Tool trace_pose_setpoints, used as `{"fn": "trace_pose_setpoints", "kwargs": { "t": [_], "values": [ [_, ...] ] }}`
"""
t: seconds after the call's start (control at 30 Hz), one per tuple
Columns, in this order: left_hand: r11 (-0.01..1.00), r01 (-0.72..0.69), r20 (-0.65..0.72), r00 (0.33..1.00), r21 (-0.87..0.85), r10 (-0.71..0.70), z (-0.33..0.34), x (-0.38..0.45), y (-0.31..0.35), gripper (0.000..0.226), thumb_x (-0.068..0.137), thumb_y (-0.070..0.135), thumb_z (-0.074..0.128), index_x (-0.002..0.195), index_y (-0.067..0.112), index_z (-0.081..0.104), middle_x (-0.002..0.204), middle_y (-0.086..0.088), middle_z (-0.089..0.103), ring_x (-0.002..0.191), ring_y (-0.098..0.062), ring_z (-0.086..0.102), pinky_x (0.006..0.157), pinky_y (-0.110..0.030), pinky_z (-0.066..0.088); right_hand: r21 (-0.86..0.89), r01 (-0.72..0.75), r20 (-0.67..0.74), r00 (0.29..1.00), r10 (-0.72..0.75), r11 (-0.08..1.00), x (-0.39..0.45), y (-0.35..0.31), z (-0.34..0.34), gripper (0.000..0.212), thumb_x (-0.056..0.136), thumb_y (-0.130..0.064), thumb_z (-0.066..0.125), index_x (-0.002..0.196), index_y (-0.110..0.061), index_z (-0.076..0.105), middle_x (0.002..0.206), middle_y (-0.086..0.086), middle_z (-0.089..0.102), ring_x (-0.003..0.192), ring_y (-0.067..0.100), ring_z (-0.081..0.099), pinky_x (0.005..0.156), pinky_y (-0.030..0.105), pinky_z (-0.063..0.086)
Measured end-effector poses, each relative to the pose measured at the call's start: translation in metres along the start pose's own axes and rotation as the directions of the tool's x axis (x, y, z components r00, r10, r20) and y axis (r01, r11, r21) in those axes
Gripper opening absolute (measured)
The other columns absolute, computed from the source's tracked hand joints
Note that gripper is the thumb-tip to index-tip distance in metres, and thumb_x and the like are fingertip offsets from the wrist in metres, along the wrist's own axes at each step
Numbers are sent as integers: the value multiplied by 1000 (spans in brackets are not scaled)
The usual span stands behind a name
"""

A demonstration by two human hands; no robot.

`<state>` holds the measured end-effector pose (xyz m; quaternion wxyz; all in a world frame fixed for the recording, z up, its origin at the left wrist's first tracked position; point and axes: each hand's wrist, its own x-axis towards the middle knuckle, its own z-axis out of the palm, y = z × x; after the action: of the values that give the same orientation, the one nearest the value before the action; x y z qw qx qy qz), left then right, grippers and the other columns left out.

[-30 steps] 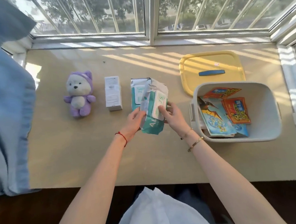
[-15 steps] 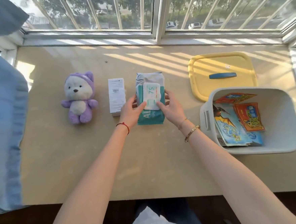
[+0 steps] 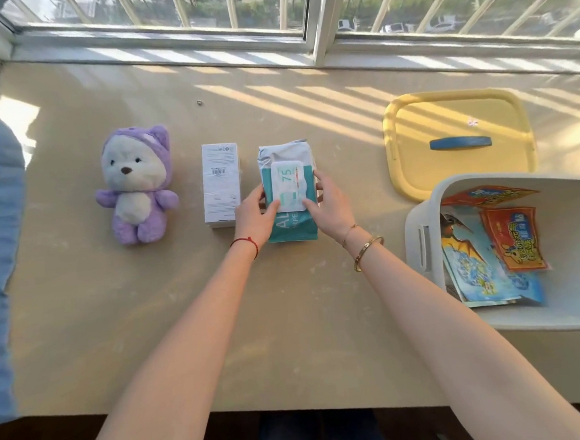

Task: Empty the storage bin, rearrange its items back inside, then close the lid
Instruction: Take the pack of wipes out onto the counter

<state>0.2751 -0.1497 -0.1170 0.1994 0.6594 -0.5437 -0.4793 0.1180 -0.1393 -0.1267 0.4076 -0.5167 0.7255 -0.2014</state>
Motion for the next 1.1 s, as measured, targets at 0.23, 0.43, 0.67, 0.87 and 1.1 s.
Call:
{"fn": "trace_pose_setpoints", "kwargs": {
  "t": [0.23, 0.43, 0.67, 0.87, 1.1],
  "values": [
    [1000, 16, 51, 999, -4, -16, 3, 3, -4, 49, 96, 17, 51, 143, 26, 38, 130, 1, 57, 108, -7, 51, 92, -30, 48, 21, -16, 18, 1000, 16, 1000, 0, 7, 0, 62, 89, -15, 61, 143, -8, 32, 137, 11, 50, 119, 24, 52, 101, 40, 44],
    [981, -107, -31, 993, 162, 113, -5, -7, 1, 44, 94, 20, 54, 137, 21, 45, 126, 0, 59, 112, -17, 56, 91, -28, 44, -97, 49, -52, 997, -54, 994, -14, 4, -15, 54, 91, -18, 58, 140, -7, 37, 135, 12, 50, 121, 27, 46, 104, 39, 38],
    [861, -326, -45, 927, 391, 371, -26, -45, 20, 35, 90, 21, 58, 124, 11, 57, 117, -6, 61, 109, -24, 55, 92, -38, 47, -308, 204, -192, 943, -271, 929, -80, 6, -59, 43, 92, -22, 57, 132, -9, 49, 120, 9, 58, 113, 26, 48, 99, 33, 39],
    [751, -446, -2, 859, 488, 511, -28, -102, 48, 30, 89, 20, 59, 118, 12, 60, 112, -5, 63, 105, -23, 56, 92, -35, 46, -398, 193, -254, 916, -311, 897, -150, 31, -99, 36, 91, -23, 58, 124, -10, 55, 113, 7, 60, 107, 25, 51, 97, 33, 39],
    [689, -492, 29, 824, 531, 566, 9, -158, 82, 30, 86, 21, 60, 115, 13, 62, 107, -3, 65, 100, -23, 58, 88, -38, 48, -346, 87, -325, 923, -206, 934, -205, 87, -160, 30, 90, -18, 59, 118, -8, 58, 112, 9, 61, 108, 29, 52, 95, 31, 37]
  ]
}}
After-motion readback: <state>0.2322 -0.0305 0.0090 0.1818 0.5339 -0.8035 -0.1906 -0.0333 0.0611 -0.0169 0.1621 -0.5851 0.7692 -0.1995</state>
